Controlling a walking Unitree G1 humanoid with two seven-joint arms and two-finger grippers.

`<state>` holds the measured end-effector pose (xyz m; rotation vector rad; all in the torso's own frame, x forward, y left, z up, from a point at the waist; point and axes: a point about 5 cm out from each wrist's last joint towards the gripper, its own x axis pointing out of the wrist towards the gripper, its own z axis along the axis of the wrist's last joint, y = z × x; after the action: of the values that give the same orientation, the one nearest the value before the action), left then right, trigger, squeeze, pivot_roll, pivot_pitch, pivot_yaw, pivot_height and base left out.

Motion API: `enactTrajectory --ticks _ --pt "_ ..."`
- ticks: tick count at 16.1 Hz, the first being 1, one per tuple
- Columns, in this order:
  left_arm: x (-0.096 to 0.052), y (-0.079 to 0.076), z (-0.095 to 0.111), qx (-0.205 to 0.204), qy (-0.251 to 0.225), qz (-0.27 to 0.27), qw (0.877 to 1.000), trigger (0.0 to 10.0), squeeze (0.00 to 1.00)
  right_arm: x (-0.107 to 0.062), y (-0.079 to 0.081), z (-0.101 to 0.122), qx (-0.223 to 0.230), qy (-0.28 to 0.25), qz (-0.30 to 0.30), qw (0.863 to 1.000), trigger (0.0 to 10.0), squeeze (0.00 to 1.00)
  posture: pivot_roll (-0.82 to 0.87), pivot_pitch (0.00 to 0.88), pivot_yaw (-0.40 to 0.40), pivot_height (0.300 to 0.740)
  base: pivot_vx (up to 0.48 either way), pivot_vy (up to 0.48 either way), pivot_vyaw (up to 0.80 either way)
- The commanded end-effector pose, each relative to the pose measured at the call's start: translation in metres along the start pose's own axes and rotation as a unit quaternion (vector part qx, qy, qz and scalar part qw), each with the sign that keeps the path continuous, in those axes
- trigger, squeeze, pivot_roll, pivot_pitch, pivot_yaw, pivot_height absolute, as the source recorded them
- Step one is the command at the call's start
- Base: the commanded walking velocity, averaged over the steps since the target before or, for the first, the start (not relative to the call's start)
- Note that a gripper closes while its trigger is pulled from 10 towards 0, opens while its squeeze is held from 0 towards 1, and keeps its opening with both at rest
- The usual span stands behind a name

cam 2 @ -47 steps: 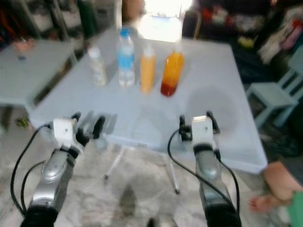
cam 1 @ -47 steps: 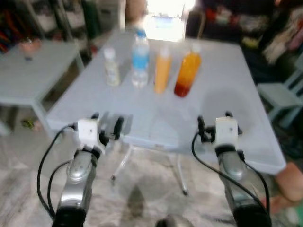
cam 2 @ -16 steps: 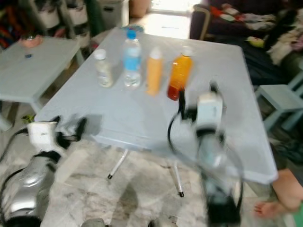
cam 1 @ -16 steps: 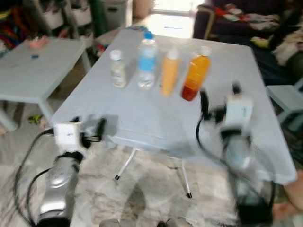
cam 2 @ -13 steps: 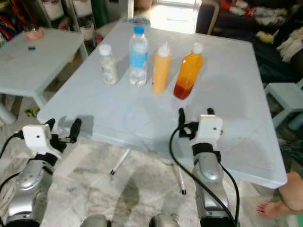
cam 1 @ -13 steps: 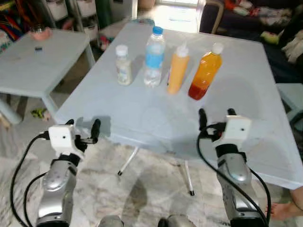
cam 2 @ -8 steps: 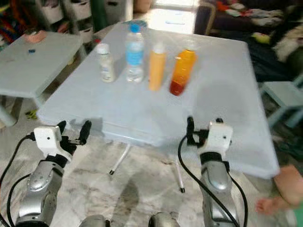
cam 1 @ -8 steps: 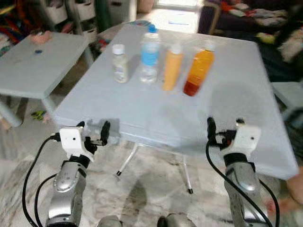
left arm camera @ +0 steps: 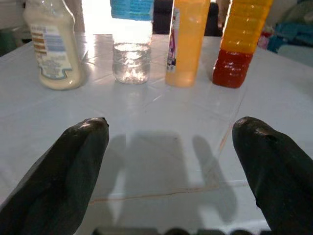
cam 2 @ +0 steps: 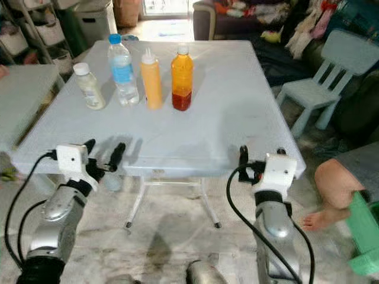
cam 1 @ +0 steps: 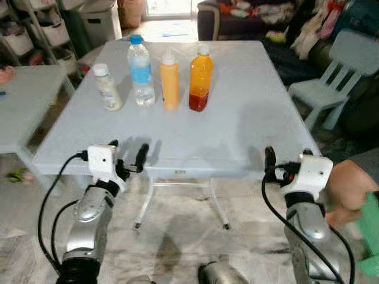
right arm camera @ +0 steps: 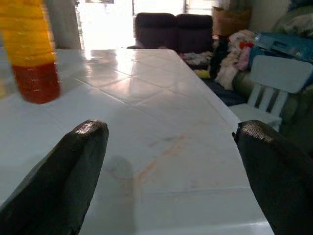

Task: Restocking fridge

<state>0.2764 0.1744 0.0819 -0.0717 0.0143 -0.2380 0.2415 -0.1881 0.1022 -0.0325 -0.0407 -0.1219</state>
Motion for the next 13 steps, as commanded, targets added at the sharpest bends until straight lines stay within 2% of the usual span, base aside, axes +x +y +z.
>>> enactTrajectory --ticks 1,4,7,13 --pt "0.001 0.002 0.000 0.007 0.002 -0.004 1.000 10.0 0.00 0.001 0.004 0.006 -0.011 -0.014 0.009 1.000 10.0 0.00 -0.07 0.042 0.049 0.740 0.337 0.000 0.00" --pt "-0.004 -0.002 -0.005 -0.012 0.001 0.001 1.000 10.0 0.00 -0.004 0.001 0.003 -0.016 -0.008 0.008 1.000 10.0 0.00 -0.07 0.040 0.050 0.740 0.404 0.000 0.00" --pt "-0.005 -0.002 -0.004 -0.015 -0.002 0.001 1.000 10.0 0.00 0.000 0.005 0.004 -0.025 -0.011 0.014 1.000 10.0 0.00 -0.08 0.041 0.046 0.740 0.454 0.000 0.00" --pt "0.006 -0.007 0.001 -0.018 -0.019 -0.002 1.000 10.0 0.00 0.012 0.008 0.012 -0.037 -0.033 0.027 0.998 10.0 0.00 -0.07 0.016 0.030 0.740 0.461 0.000 0.00"
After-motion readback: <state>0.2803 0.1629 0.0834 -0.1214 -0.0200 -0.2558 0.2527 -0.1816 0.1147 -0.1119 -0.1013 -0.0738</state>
